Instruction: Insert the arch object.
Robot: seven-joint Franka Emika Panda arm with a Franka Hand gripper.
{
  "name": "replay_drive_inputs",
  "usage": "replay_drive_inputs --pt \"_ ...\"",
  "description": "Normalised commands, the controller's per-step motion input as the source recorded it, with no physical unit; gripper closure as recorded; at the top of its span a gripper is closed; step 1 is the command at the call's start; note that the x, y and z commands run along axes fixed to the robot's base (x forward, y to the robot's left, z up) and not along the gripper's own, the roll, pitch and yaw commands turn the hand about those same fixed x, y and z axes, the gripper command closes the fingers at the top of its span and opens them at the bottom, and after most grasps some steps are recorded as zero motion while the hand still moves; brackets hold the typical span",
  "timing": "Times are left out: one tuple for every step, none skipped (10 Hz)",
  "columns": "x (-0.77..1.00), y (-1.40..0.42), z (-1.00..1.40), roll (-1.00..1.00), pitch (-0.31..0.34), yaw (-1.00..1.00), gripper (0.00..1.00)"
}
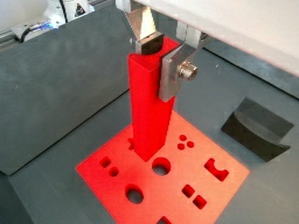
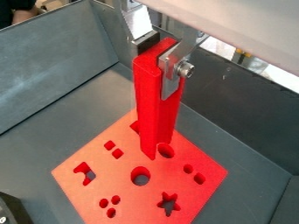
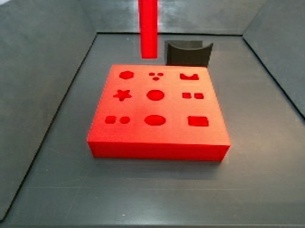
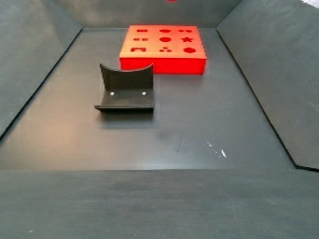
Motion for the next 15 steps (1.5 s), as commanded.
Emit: replay_drive_inputs --pt "0.23 0.06 0.0 0.04 0.0 -0.02 1.0" --pt "0.35 0.51 -0.19 0.0 -0.049 -0.51 1.0" --pt "0.38 0.09 -0.2 0.16 -0.017 -0.8 1.0" --pt "0.31 0.06 -0.21 0.16 -0.017 -0.86 1.0" --pt "0.31 0.06 -0.19 0.16 -0.024 -0.86 1.0" --pt "0.3 0.08 -0.15 0.12 -0.034 -0.87 1.0" --pt "0.3 0.14 -0.08 0.07 -0.039 -0.86 1.0" --pt "0.55 0.26 0.0 0.04 -0.023 -0.68 1.0" --pt "0.78 0.36 -0.06 0.0 0.0 -0.5 1.0" --pt "0.78 0.34 -0.21 0.02 0.0 -0.5 1.0" --pt "0.72 0.28 -0.28 0.08 0.0 -0.56 1.0" --pt "0.58 0.25 -0.34 0.09 0.0 -0.65 1.0" --pt "0.49 0.25 -0.39 0.06 0.0 -0.71 1.0" --pt "0.43 0.27 -0.37 0.03 0.0 -0.74 1.0" --pt "0.41 0.26 -0.32 0.0 0.0 -0.77 1.0"
